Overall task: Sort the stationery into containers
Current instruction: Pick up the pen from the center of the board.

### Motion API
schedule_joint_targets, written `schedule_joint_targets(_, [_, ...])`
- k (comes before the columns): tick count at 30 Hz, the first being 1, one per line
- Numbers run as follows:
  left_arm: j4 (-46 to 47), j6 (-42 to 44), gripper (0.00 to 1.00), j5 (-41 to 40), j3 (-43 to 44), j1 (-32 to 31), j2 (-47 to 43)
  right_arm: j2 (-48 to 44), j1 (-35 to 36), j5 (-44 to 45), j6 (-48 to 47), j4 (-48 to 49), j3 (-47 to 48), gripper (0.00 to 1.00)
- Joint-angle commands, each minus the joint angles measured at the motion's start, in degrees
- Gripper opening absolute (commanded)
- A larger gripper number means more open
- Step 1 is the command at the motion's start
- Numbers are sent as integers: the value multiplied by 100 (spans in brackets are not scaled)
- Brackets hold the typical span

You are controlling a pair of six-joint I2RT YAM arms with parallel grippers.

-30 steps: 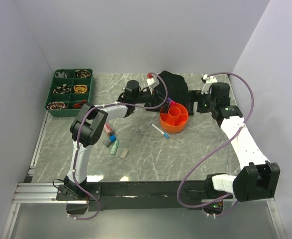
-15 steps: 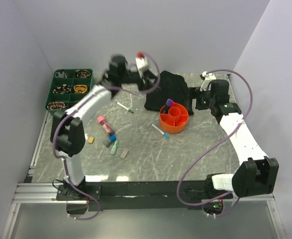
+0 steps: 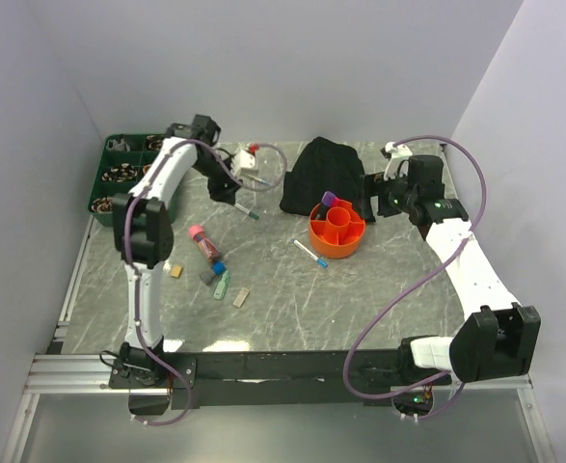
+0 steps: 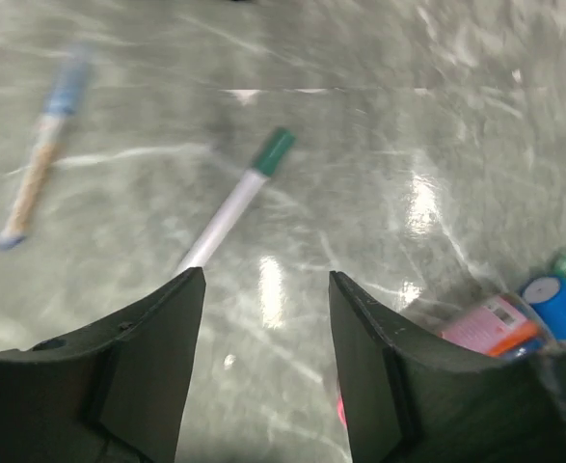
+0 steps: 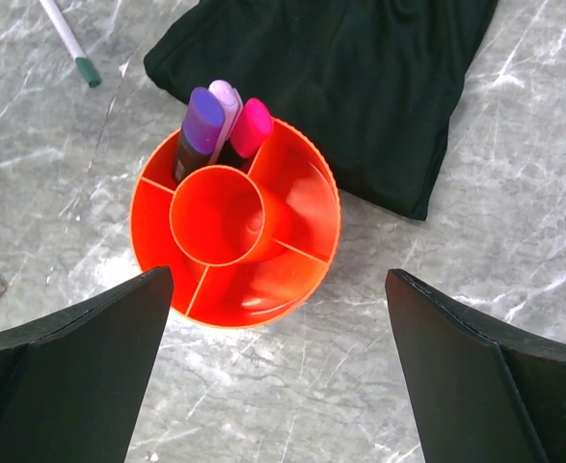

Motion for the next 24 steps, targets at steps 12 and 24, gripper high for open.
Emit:
schedule_joint_targets(12, [-302, 1404, 56, -98, 205, -311, 547, 125, 26, -218, -60, 29, 121, 100])
schedule_joint_targets(24, [200, 1149, 50, -203, 406, -513, 1065, 143, 17, -95, -60, 3, 68, 100])
